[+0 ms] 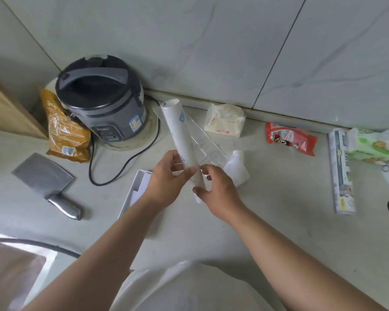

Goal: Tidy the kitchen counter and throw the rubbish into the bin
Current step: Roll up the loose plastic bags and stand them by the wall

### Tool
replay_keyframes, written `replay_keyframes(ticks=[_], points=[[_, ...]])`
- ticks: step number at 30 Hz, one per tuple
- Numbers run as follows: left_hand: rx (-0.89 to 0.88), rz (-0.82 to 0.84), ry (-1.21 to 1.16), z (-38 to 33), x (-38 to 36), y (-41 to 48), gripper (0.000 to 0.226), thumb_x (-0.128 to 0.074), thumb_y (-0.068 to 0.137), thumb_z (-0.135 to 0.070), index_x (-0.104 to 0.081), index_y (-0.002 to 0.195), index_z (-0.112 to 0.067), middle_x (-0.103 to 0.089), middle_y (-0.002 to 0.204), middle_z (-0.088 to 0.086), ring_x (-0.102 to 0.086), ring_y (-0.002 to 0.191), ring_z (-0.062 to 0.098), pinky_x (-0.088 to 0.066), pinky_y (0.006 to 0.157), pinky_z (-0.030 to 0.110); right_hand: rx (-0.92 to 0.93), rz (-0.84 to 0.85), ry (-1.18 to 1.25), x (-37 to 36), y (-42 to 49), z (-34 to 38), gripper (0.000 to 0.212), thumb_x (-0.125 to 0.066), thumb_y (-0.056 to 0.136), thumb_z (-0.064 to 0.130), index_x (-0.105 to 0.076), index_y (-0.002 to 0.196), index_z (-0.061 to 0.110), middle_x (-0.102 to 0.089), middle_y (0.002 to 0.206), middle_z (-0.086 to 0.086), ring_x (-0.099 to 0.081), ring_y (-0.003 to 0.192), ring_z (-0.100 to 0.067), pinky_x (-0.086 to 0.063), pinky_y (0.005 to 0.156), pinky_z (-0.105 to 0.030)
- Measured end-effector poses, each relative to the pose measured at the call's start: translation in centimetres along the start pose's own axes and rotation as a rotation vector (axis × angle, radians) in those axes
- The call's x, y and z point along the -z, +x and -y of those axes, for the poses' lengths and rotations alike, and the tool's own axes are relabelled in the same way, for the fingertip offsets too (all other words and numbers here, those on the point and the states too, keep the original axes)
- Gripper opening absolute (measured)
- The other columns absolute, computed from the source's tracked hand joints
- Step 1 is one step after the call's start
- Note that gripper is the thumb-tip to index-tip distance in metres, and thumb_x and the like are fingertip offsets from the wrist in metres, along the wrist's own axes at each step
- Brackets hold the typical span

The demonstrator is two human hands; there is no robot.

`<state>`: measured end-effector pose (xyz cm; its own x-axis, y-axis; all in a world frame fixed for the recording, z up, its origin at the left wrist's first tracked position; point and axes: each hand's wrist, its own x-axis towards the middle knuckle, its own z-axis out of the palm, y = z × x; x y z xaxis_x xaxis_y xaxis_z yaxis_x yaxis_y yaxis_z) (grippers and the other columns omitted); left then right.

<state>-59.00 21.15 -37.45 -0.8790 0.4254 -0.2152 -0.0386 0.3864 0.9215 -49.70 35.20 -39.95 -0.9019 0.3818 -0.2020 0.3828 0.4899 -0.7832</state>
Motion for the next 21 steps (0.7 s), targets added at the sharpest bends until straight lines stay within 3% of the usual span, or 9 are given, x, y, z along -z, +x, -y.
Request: replay_keyframes(ticks=[3,5,8,12,14,18,21], points=[[-0.005,-0.049,0.074,0.4,0.9,-1.1,0.032,-0.079,0.086,-0.025,-0.057,0.106,-0.037,-0.070,0.102,-0.019,-0.062,0.098,-0.010,-0.044,0.075,0.004,-0.023,0.038,0.000,-0.2,-0.6,-0.5,0.061,-0.078,0.082,0.024,-0.051,0.137,0.019,-0.055,0.130,0.002,-0.053,0.119,-0.016,-0.041,0.095,-0.026],[-0.004,-0.065,0.114,0.7,1.4,-1.3,0.034,-0.078,0.086,-0.020,-0.057,0.110,-0.031,-0.068,0.106,-0.019,-0.059,0.098,-0.014,-0.040,0.072,0.000,-0.031,0.035,-0.015,0.0,-0.9,-0.9,0.058,-0.076,0.083,0.022,-0.051,0.136,0.019,-0.055,0.127,0.001,-0.053,0.119,-0.018,-0.043,0.099,-0.032],[0.020,-0.100,0.136,1.1,1.9,-1.2,0.037,-0.078,0.087,-0.020,-0.058,0.118,-0.023,-0.067,0.110,-0.016,-0.062,0.103,0.000,-0.044,0.078,0.009,-0.059,0.025,-0.032,0.4,-1.3,-1.6,0.054,-0.074,0.085,0.024,-0.052,0.134,0.020,-0.055,0.125,0.002,-0.052,0.119,-0.018,-0.043,0.099,-0.033],[0.103,-0.134,0.125,1.3,1.8,-0.6,0.035,-0.078,0.087,-0.024,-0.059,0.116,-0.019,-0.070,0.107,-0.003,-0.069,0.098,0.018,-0.057,0.087,0.038,-0.080,0.025,-0.049,1.0,-1.4,-2.3,0.050,-0.071,0.086,0.025,-0.052,0.131,0.022,-0.054,0.120,0.003,-0.054,0.114,-0.018,-0.043,0.093,-0.030],[0.177,-0.120,0.090,1.4,1.8,-0.1,0.035,-0.077,0.088,-0.029,-0.061,0.117,-0.017,-0.072,0.104,0.003,-0.072,0.093,0.022,-0.060,0.085,0.046,-0.085,0.025,-0.057,1.2,-1.1,-2.3,0.048,-0.071,0.085,0.026,-0.053,0.129,0.023,-0.055,0.119,0.003,-0.055,0.111,-0.017,-0.045,0.093,-0.032],[0.271,-0.073,0.296,1.6,1.8,1.4,0.039,-0.072,0.090,-0.042,-0.067,0.119,-0.017,-0.076,0.095,-0.001,-0.072,0.087,0.022,-0.058,0.084,0.039,-0.081,0.040,-0.077,1.3,0.0,-2.3,0.045,-0.071,0.085,0.025,-0.055,0.126,0.021,-0.056,0.117,0.001,-0.055,0.110,-0.019,-0.046,0.095,-0.033],[0.312,-0.052,0.495,1.6,1.2,2.6,0.039,-0.069,0.088,-0.044,-0.066,0.115,-0.016,-0.071,0.079,-0.011,-0.064,0.069,0.006,-0.046,0.060,0.025,-0.086,0.059,-0.091,1.2,0.9,-2.2,0.046,-0.070,0.085,0.026,-0.054,0.128,0.020,-0.055,0.119,0.002,-0.054,0.113,-0.019,-0.045,0.096,-0.033]])
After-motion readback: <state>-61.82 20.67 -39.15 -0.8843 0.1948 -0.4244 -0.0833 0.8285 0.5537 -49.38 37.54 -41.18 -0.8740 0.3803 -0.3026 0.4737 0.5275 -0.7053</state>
